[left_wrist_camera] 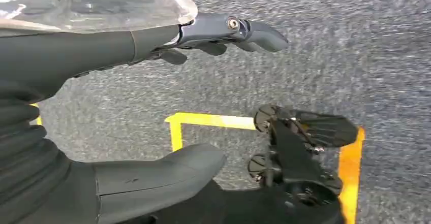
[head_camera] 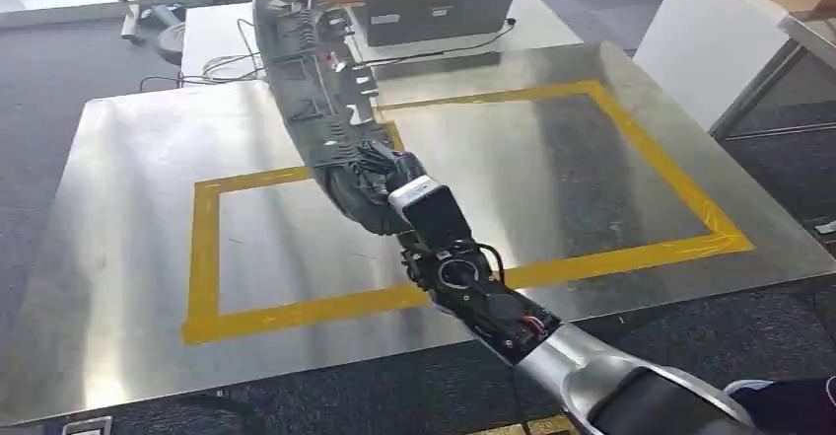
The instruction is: Take the parts from the cabinet and place them on the table.
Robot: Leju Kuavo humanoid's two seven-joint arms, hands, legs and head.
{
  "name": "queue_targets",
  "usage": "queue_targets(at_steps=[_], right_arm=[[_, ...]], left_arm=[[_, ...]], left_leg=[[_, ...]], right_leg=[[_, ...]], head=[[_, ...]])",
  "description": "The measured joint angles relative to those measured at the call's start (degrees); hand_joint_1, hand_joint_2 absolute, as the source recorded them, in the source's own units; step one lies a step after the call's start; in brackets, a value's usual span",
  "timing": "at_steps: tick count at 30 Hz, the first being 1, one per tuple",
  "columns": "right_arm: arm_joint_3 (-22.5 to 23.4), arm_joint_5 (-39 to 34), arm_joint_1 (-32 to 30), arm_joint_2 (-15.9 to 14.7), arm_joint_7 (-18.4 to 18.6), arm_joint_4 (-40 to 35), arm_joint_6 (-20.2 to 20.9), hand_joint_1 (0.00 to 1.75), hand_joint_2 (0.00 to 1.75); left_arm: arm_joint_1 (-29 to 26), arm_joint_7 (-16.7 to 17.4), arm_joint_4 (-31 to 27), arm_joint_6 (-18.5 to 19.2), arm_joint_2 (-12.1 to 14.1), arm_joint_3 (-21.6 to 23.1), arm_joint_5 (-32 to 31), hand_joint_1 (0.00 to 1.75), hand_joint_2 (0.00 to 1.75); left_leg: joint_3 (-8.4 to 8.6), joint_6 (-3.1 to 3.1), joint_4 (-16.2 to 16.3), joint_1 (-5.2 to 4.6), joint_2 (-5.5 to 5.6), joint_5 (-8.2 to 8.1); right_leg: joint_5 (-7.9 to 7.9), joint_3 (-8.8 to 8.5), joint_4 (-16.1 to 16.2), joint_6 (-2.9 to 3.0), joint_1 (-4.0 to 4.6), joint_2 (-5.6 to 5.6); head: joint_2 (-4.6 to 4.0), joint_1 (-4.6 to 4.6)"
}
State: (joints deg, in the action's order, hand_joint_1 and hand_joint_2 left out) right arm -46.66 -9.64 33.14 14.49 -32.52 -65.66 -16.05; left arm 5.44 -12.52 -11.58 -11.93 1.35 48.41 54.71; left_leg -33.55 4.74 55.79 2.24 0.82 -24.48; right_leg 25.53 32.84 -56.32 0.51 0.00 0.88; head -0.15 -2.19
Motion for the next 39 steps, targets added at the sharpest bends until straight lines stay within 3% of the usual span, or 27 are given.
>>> queue_targets(at_steps=[1, 2, 11, 17, 21, 26, 30, 34, 39], right_arm=[[0.52, 0.00, -0.02, -0.17, 0.20, -0.55, -0.24, 1.75, 1.75], [0.98, -0.09, -0.02, -0.48, 0.24, -0.96, -0.35, 1.75, 1.75], [3.63, -0.52, -0.51, -2.36, -0.22, -4.02, -1.22, 1.75, 1.75], [4.43, -0.50, -0.88, -2.69, -0.18, -5.05, -1.53, 1.75, 1.75], [4.52, 4.49, -1.11, -2.88, 1.69, -5.77, -6.39, 1.75, 1.75], [5.15, 14.57, -1.02, -3.98, 7.03, -7.30, -12.91, 1.75, 1.75], [5.44, 25.30, -0.33, -4.81, 13.48, -7.76, -16.93, 1.75, 1.75], [5.66, 30.43, 0.30, -5.35, 17.12, -7.95, -17.97, 1.75, 1.75], [5.66, 46.98, 1.92, -6.14, 29.39, -7.45, -16.76, 1.75, 1.75]], left_arm=[[0.13, 0.00, 0.00, 0.00, 0.50, 0.02, -0.07, 0.00, 1.75], [0.12, 0.00, 0.00, 0.02, 0.18, 0.07, -0.11, 0.00, 1.75], [0.26, 0.00, -0.02, 0.02, 0.37, 0.98, -0.13, 0.00, 1.75], [0.32, 0.00, -0.02, 0.02, 0.40, 1.11, -0.13, 0.00, 1.75], [0.32, 0.00, -0.02, 0.02, 0.46, 1.29, -0.06, 0.00, 1.75], [0.31, 0.00, -0.02, 0.02, 0.59, 1.35, 0.50, 0.00, 1.75], [0.29, -0.09, -0.02, 0.02, 0.72, 1.35, 1.25, 0.00, 1.75], [0.26, -0.17, -0.02, 0.02, 0.83, 1.36, 1.51, 0.00, 1.75], [0.26, -0.35, -0.02, 0.06, 0.92, 1.35, 1.97, 0.00, 1.75]], left_leg=[[-0.21, -2.65, 0.27, -0.18, -0.01, -0.26], [-0.26, -2.84, 0.26, -0.39, -0.04, -0.09], [-0.28, -3.23, 0.24, -1.01, -0.06, -0.11], [-0.24, -3.33, 0.13, -1.23, -0.07, -0.05], [-0.19, -3.46, -0.01, -1.21, -0.07, 0.04], [-0.04, -3.48, -0.23, -1.20, -0.07, 0.10], [0.03, -3.45, -0.33, -1.20, -0.07, 0.13], [0.07, -3.45, -0.39, -1.20, -0.07, 0.15], [0.06, -3.45, -0.44, -1.20, -0.07, 0.16]], right_leg=[[-0.09, 0.15, 0.08, 0.01, 0.40, -0.01], [-0.16, 0.07, 0.20, -0.02, 0.38, 0.05], [-0.50, -0.26, 1.02, -1.21, -0.20, 0.07], [-0.52, -0.22, 1.05, -1.41, -0.21, 0.06], [-0.52, -0.19, 1.05, -1.41, -0.21, 0.03], [-0.53, -0.21, 1.05, -1.41, -0.21, 0.05], [-0.53, -0.22, 1.05, -1.41, -0.21, 0.07], [-0.53, -0.23, 1.05, -1.41, -0.21, 0.07], [-0.53, -0.22, 1.05, -1.41, -0.21, 0.06]], head=[[0.00, 0.71], [0.00, 1.12], [0.00, 1.18], [0.00, 1.18], [0.00, 1.18], [0.00, 1.18], [0.00, 1.18], [0.00, 1.18], [0.00, 1.18]])
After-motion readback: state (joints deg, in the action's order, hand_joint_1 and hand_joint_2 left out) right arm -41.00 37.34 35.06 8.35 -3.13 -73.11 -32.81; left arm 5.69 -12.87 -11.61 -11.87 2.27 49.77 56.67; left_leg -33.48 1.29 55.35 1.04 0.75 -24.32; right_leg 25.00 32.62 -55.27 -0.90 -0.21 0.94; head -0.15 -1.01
